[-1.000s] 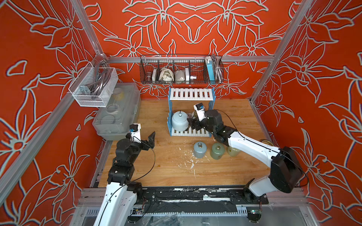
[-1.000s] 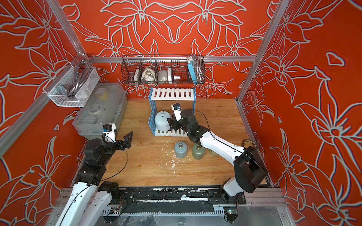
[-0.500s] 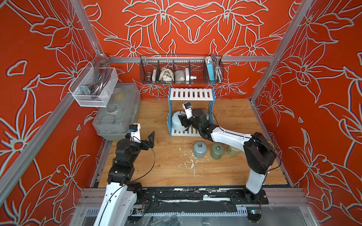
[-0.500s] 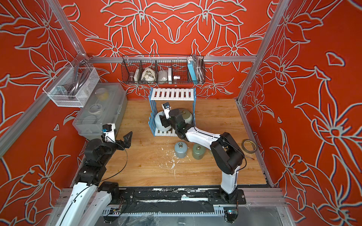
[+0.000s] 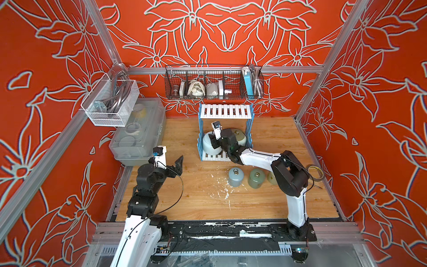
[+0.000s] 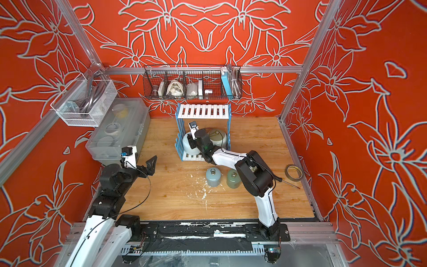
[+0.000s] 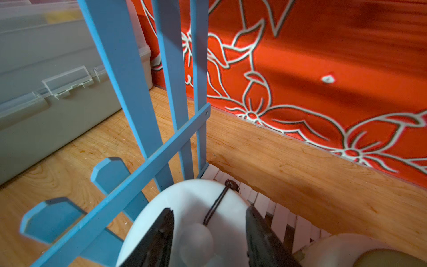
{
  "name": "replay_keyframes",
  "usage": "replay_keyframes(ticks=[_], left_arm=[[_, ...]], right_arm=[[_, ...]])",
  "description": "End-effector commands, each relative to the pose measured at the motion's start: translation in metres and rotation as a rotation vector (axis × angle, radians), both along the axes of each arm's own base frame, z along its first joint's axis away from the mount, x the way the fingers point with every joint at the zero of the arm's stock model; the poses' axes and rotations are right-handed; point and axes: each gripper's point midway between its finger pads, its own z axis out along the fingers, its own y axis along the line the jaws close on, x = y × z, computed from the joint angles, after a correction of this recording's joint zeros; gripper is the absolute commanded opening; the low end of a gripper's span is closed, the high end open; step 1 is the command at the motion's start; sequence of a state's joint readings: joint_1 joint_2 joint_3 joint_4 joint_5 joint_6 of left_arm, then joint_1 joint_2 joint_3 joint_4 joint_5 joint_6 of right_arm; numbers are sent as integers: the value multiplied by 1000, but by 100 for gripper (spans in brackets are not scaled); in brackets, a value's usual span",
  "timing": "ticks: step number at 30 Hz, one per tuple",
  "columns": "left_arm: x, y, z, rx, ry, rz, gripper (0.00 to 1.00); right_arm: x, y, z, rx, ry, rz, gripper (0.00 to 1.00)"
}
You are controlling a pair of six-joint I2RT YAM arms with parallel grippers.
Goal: Remove the tea canisters from the shelf
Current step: Pick up the tea canister from the shelf.
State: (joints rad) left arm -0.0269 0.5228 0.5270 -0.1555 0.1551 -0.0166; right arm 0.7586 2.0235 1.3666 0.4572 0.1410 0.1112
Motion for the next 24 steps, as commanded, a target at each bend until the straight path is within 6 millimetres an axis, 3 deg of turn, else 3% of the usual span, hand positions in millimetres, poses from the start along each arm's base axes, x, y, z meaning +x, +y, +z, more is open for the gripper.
replay_keyframes(ticks=[1, 5, 12, 14, 24], left_arm=[[1, 0, -1, 10, -5, -1, 99], [2, -2, 2, -3, -18, -10, 99], [2, -3, 3, 1, -27, -14, 99], [1, -3, 2, -4, -9, -16, 99], [2, -2, 3, 19, -32, -8, 99]], right_arm=[[5, 7, 0, -17, -29, 7, 47], [1, 5, -17, -9, 5, 2, 36], [-7, 8, -23, -2, 40, 43, 0], [-8, 8, -18, -19, 31, 51, 0], [-9, 9, 42, 40, -33, 61, 0]])
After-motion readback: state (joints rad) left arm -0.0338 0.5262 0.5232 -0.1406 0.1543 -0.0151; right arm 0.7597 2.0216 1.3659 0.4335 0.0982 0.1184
